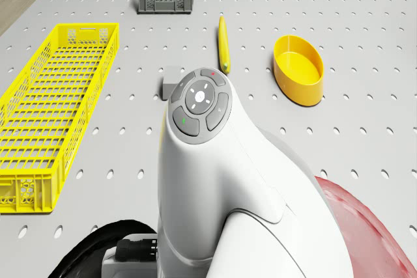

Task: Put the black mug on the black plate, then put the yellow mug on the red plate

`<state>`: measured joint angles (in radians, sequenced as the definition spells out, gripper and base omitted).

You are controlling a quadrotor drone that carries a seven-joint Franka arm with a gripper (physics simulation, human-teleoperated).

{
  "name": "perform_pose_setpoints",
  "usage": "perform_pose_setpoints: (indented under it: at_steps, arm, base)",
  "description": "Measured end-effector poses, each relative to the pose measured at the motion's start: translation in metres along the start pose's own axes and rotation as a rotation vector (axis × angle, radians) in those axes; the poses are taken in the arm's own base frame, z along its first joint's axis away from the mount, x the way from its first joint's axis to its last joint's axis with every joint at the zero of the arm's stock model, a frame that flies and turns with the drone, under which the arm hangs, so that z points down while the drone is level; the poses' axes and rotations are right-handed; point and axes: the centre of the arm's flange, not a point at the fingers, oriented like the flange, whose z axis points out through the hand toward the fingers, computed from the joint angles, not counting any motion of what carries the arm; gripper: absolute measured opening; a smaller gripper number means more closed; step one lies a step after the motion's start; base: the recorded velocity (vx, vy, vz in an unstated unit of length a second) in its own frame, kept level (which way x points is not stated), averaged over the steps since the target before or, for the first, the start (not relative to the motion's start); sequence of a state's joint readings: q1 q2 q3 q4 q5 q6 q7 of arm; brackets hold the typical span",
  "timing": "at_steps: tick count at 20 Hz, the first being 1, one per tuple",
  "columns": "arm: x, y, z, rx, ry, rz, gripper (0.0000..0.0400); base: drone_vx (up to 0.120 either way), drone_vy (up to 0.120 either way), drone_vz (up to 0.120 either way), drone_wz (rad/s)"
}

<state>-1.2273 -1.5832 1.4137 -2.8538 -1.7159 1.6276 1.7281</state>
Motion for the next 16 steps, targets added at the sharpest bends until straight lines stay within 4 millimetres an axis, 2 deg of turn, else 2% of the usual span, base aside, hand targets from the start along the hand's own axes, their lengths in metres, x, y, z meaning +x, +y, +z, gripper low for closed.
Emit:
perform_pose_setpoints:
  at_steps: [16]
  arm:
    - [0.0, 0.0, 0.0, 0.0, 0.0, 0.0, 0.011]
  base:
    - [0.12, -0.12, 0.0, 0.0]
